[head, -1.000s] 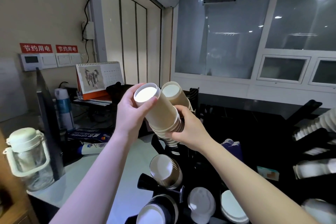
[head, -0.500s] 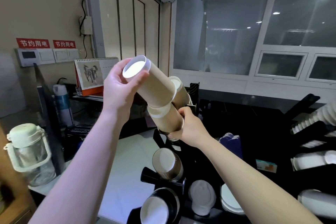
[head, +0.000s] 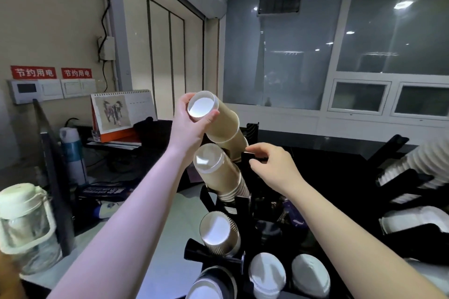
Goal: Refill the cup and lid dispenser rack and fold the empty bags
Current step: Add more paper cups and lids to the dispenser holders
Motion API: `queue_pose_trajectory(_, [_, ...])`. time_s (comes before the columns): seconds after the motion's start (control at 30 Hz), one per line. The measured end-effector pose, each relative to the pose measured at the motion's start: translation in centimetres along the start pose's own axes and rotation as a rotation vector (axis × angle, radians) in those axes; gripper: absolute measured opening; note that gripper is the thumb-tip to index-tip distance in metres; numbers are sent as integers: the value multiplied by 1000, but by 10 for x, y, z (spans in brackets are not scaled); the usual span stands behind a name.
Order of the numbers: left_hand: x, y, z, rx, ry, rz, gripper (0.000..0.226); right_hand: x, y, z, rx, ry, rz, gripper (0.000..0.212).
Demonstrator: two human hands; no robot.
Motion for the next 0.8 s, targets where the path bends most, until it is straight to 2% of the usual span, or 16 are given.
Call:
queue_pose_trajectory(0.1, [5,14,-15,109,84,37,56,-1,-6,10,-6,-36,-9,30])
queue_pose_trajectory(0.27, [21,14,-22,117,153,135,54,-4,-9,20,-17,-76,-18,34])
queue_pose_trajectory(0.53, [31,5,-35,208,229,67,55,-5,-14,24,-5,-76,-54,28])
queue_pose_trajectory(0.63, [32,10,-40,197,298,96,58,-4,-14,25,-2,-83,-57,29])
queue_pose_trajectory(0.8, [33,26,-44,457,406,180,63,-4,-20,18,2,-65,-86,26])
Point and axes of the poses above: each hand's wrist, its own x-axis towards the middle knuckle, its own z-axis out of the back of the hand, y = z × x, the point moved 5 cm from there along x, towards the middle knuckle, and after that the axes turned 3 degrees about x, right-handed, at the moved point
